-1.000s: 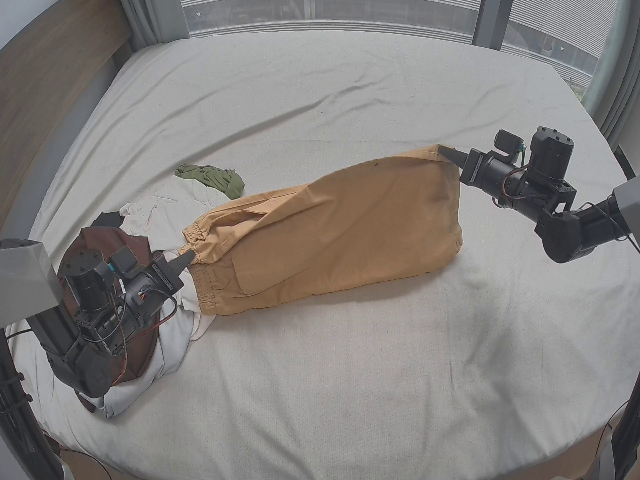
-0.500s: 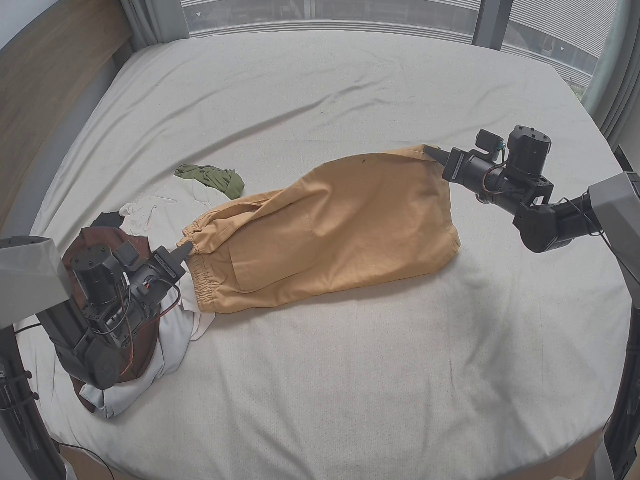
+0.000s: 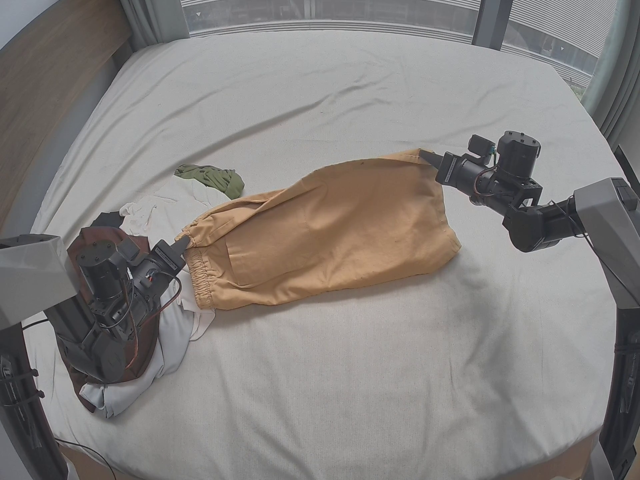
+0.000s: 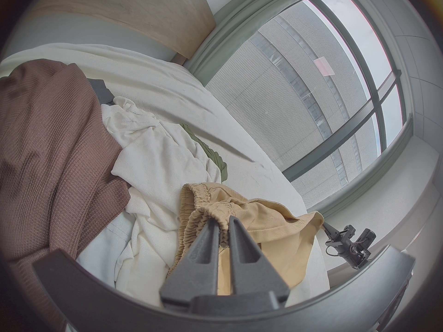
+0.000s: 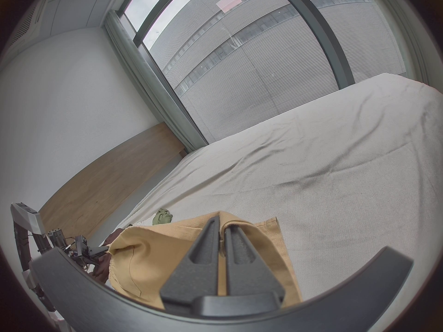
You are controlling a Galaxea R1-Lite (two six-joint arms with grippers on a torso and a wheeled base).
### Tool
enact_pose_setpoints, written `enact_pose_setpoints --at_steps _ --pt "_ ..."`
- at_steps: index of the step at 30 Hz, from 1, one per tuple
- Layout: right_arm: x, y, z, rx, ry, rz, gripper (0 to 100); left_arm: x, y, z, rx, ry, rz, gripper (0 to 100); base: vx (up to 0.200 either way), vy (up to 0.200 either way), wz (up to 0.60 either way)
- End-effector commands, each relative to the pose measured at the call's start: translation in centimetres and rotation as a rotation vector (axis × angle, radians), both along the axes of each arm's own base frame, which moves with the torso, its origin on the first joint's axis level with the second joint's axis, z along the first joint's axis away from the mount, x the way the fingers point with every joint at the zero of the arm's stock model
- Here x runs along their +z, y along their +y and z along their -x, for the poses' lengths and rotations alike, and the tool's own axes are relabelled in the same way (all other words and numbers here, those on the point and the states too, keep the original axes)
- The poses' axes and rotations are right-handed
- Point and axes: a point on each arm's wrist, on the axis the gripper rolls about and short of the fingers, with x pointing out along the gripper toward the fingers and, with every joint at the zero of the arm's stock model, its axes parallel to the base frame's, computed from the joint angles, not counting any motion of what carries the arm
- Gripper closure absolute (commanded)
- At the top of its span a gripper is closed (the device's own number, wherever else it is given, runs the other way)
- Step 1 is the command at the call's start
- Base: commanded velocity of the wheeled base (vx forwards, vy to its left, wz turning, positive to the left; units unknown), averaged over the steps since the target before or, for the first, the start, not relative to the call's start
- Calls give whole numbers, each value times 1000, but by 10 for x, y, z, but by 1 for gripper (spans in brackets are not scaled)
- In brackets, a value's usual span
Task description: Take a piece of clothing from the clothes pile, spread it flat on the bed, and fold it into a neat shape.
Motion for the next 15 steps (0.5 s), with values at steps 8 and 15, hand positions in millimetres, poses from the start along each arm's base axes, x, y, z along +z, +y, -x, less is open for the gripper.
enact_pose_setpoints --at_steps 8,15 --pt "-6 3 -7 4 -4 2 100 -2 0 0 0 6 0 100 0 0 0" --pt "-2 6 -16 -14 -45 -10 0 5 9 -7 33 -28 3 0 0 0 0"
